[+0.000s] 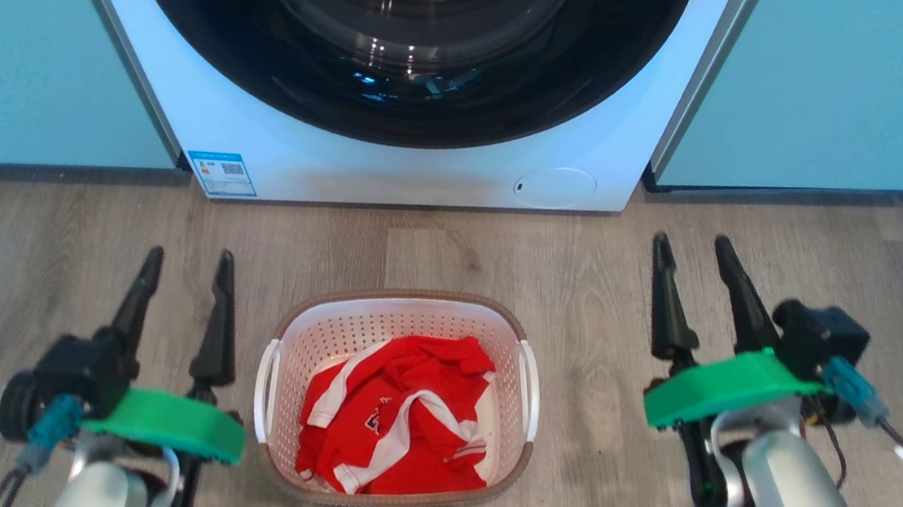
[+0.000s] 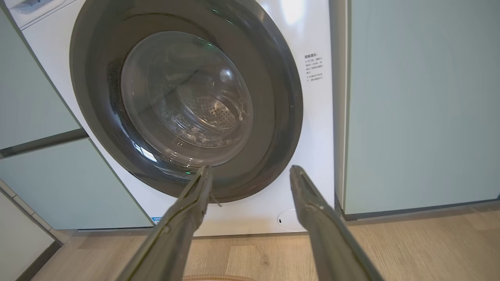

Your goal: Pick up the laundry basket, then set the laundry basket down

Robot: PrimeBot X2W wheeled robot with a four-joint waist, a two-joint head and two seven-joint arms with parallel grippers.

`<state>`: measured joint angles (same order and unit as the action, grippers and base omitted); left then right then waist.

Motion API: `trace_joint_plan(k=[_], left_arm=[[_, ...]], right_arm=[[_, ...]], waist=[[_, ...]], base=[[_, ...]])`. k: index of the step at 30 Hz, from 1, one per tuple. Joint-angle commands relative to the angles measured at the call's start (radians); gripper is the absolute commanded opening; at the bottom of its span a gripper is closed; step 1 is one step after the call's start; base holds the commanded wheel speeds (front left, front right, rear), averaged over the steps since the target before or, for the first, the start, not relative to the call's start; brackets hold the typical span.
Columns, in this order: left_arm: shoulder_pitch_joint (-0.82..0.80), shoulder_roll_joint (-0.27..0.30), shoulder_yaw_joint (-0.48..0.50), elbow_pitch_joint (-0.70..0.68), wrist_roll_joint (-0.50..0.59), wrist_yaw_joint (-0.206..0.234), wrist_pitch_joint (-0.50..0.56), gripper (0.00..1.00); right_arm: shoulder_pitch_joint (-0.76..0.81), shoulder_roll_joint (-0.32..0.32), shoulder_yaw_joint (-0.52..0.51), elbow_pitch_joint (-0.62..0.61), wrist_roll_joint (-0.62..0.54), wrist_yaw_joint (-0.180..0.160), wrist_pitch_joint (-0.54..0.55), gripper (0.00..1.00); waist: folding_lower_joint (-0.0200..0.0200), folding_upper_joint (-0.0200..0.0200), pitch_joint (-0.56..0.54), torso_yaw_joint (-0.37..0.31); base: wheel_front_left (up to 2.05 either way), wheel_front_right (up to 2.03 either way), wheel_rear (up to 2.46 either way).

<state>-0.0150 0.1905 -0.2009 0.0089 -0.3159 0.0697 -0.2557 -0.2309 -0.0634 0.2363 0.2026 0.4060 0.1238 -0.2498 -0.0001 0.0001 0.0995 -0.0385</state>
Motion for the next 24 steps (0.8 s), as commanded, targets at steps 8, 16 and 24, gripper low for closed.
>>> trace_joint_plan(k=[8,16,24], left_arm=[[0.074,-0.099,0.121,-0.053,0.071,-0.091,-0.006,1.00],[0.118,-0.134,0.168,-0.067,0.139,-0.125,-0.006,1.00],[0.139,-0.140,0.171,-0.066,0.166,-0.140,-0.006,1.00]], right_arm=[[0.102,0.013,-0.009,-0.093,-0.021,0.007,-0.012,1.00],[0.147,0.013,0.023,-0.086,-0.038,0.007,-0.012,1.00],[0.167,0.013,0.020,-0.063,-0.038,0.007,-0.012,1.00]], waist=[[0.0001,-0.0001,-0.036,0.005],[0.0001,-0.0001,-0.067,0.003],[0.0001,-0.0001,-0.082,0.006]], base=[[0.00,0.00,0.00],[0.00,0.00,0.00],[0.00,0.00,0.00]])
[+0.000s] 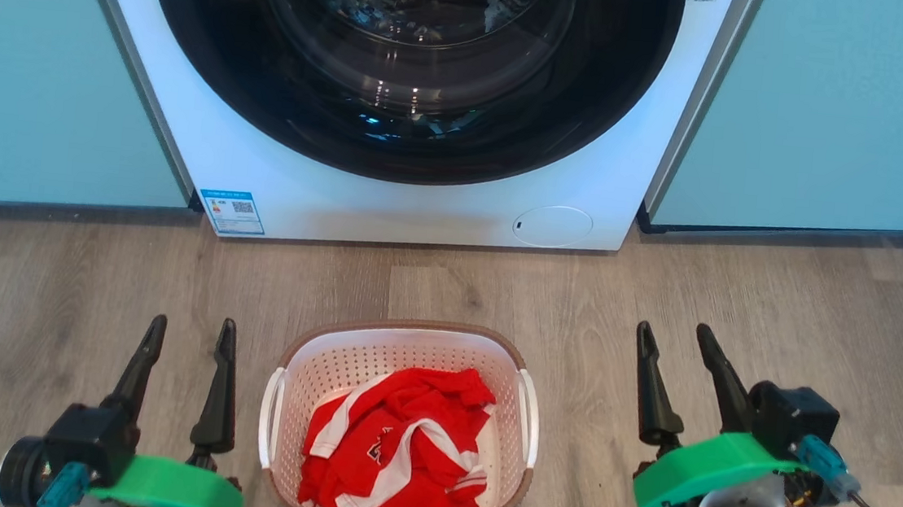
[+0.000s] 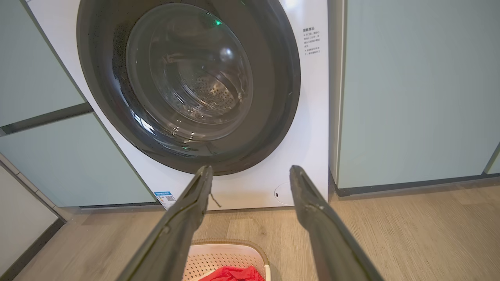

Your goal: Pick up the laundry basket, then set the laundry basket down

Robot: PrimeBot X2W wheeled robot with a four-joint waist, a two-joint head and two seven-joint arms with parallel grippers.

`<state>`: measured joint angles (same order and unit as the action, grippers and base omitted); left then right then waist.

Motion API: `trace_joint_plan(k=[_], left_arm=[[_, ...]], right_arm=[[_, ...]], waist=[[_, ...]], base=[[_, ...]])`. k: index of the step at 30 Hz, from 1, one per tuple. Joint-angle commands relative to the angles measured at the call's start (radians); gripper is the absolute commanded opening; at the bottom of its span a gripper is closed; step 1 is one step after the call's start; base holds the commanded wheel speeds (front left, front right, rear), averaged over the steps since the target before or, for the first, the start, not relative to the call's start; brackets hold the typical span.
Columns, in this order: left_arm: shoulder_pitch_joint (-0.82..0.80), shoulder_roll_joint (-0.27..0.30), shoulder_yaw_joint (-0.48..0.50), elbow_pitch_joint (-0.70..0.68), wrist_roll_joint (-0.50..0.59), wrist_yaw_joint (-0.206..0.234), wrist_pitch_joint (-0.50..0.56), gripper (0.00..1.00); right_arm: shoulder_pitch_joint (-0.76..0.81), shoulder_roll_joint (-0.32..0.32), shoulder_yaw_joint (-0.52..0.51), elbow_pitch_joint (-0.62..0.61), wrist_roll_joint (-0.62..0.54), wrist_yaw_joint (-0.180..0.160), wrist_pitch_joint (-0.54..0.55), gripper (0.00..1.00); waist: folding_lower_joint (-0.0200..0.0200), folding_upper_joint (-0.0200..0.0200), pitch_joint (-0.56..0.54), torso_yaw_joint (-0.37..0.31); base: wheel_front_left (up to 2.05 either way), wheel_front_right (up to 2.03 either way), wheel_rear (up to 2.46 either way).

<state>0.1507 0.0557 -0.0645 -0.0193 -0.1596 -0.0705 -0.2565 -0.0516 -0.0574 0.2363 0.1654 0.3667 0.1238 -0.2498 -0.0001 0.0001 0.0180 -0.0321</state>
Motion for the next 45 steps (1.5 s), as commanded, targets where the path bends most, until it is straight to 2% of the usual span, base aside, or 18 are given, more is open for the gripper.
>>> trace_joint_plan(k=[1,20,45], left_arm=[[-0.025,-0.005,0.033,-0.036,0.011,0.002,-0.005,1.00],[-0.029,-0.005,0.010,-0.052,0.010,-0.013,-0.005,1.00],[-0.029,-0.005,0.010,-0.079,0.016,0.007,-0.005,1.00]], right_arm=[[-0.012,0.007,0.018,-0.024,0.003,0.007,-0.012,1.00],[-0.015,0.007,0.019,-0.032,-0.016,0.007,-0.012,1.00],[-0.019,0.007,0.013,-0.028,-0.026,0.007,-0.012,1.00]], waist=[[0.0001,-0.0001,0.000,0.000],[0.0001,-0.0001,0.006,0.004],[0.0001,-0.0001,0.010,0.006]], base=[[0.00,0.00,0.00],[0.00,0.00,0.00],[0.00,0.00,0.00]])
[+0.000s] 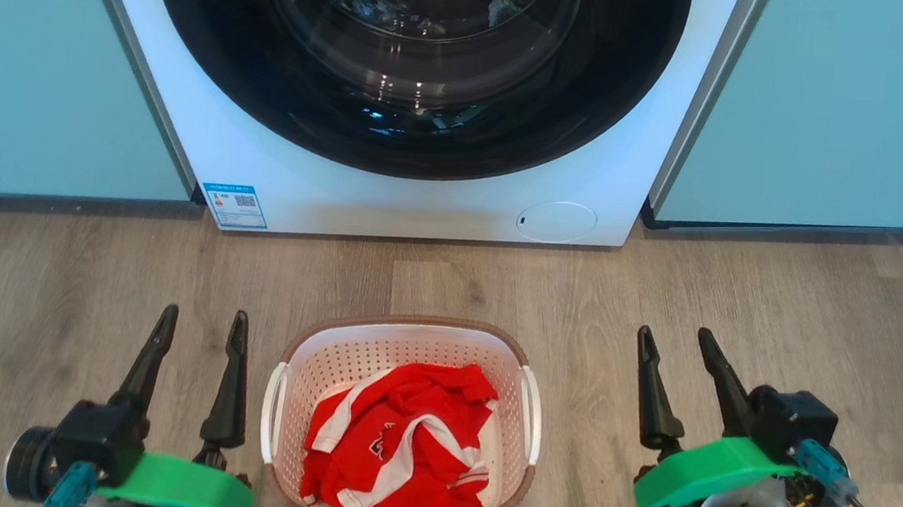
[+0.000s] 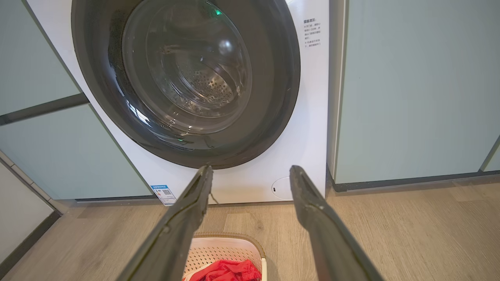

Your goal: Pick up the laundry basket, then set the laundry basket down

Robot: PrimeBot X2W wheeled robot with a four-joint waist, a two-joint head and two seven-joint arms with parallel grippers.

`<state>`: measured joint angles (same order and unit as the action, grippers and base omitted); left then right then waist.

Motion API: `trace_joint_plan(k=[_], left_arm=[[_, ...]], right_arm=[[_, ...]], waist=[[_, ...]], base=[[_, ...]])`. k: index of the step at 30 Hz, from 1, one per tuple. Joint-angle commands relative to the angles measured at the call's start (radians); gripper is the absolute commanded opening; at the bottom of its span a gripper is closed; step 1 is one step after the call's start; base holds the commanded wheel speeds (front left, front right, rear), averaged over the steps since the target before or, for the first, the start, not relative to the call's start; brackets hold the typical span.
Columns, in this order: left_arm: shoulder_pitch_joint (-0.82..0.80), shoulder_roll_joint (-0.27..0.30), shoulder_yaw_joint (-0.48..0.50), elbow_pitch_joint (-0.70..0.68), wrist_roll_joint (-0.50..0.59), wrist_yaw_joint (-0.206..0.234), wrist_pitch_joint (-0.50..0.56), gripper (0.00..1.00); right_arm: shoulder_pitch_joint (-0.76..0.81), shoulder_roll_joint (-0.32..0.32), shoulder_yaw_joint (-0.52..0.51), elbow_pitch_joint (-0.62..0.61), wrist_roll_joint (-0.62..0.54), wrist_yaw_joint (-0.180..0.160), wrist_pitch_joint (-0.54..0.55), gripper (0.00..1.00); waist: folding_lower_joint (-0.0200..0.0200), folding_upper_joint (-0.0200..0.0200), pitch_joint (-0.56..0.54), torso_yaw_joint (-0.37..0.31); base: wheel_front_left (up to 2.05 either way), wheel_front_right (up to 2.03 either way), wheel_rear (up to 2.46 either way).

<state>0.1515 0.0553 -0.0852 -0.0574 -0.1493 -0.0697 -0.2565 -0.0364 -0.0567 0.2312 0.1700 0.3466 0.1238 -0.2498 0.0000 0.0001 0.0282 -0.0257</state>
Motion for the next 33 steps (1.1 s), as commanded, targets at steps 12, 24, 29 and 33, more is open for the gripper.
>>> trace_joint_plan(k=[12,24,29,33], left_arm=[[-0.028,-0.005,0.033,-0.044,0.017,0.019,-0.005,1.00],[0.014,0.001,-0.003,0.046,-0.036,0.019,0.003,0.00],[0.004,0.005,0.001,0.054,-0.100,0.017,0.014,0.00],[-0.006,0.008,0.003,0.065,-0.150,0.013,0.023,0.00]], right_arm=[[-0.038,0.006,0.015,-0.029,0.010,0.007,-0.012,1.00],[0.019,-0.001,-0.003,0.056,0.030,0.000,0.006,0.00],[0.015,-0.005,-0.011,0.056,0.086,0.000,0.017,0.00],[0.011,-0.008,-0.019,0.058,0.129,0.001,0.026,0.00]], waist=[[0.0000,-0.0001,-0.005,-0.009],[0.0000,-0.0001,-0.006,-0.014],[0.0000,-0.0001,-0.007,-0.012],[0.0000,-0.0001,-0.008,-0.011]], base=[[0.00,0.00,0.00],[0.00,0.00,0.00],[0.00,0.00,0.00],[0.00,0.00,0.00]])
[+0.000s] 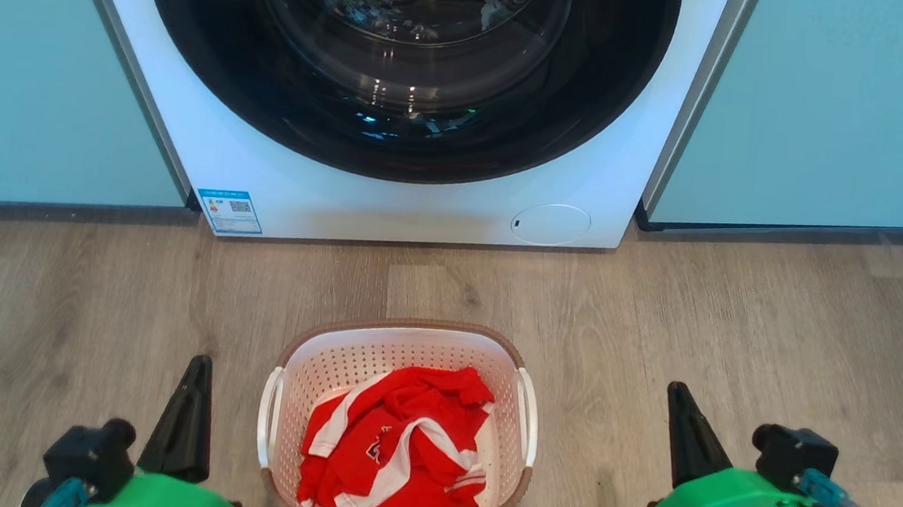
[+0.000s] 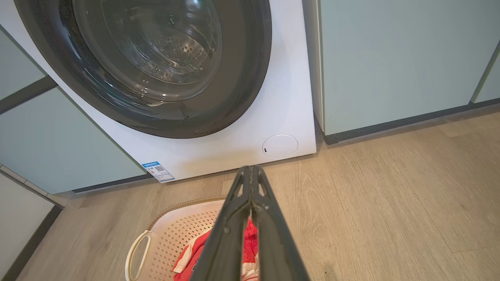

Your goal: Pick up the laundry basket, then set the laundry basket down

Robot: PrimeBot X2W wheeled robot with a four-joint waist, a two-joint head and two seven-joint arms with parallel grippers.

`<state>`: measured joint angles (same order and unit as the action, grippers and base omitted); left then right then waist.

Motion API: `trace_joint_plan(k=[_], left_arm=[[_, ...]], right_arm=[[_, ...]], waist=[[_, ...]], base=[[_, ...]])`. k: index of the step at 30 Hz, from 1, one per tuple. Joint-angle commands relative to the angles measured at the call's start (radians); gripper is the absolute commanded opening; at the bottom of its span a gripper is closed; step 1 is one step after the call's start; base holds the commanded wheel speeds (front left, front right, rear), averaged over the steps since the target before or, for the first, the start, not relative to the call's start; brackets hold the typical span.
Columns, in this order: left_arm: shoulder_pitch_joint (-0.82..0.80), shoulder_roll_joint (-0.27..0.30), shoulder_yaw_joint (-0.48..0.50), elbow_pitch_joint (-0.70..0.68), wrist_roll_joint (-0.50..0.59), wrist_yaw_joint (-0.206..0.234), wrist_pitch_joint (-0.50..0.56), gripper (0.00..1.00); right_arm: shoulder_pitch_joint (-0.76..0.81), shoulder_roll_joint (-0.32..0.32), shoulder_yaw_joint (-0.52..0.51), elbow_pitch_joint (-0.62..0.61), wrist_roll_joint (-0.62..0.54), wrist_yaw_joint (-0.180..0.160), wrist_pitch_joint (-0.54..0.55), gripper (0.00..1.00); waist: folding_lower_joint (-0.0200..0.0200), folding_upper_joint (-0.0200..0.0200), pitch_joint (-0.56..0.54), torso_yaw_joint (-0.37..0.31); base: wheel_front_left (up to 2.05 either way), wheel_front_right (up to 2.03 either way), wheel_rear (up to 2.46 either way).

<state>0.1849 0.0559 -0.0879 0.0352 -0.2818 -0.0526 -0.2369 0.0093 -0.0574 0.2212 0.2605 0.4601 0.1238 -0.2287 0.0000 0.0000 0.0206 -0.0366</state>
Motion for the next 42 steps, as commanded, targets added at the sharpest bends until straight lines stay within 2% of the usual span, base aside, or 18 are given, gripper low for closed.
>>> trace_joint_plan(k=[1,42], left_arm=[[-0.042,0.008,0.007,-0.025,-0.030,-0.005,0.006,0.00],[-0.131,0.025,0.045,0.060,-0.515,-0.032,0.103,0.00]], right_arm=[[-0.035,-0.008,-0.010,-0.032,0.027,0.001,0.007,0.00],[-0.063,-0.022,-0.098,-0.028,0.447,0.003,0.103,0.00]], waist=[[0.0000,0.0000,0.000,0.001],[0.0000,0.0000,-0.006,0.013]], base=[[0.00,0.00,0.00],[0.00,0.00,0.00]])
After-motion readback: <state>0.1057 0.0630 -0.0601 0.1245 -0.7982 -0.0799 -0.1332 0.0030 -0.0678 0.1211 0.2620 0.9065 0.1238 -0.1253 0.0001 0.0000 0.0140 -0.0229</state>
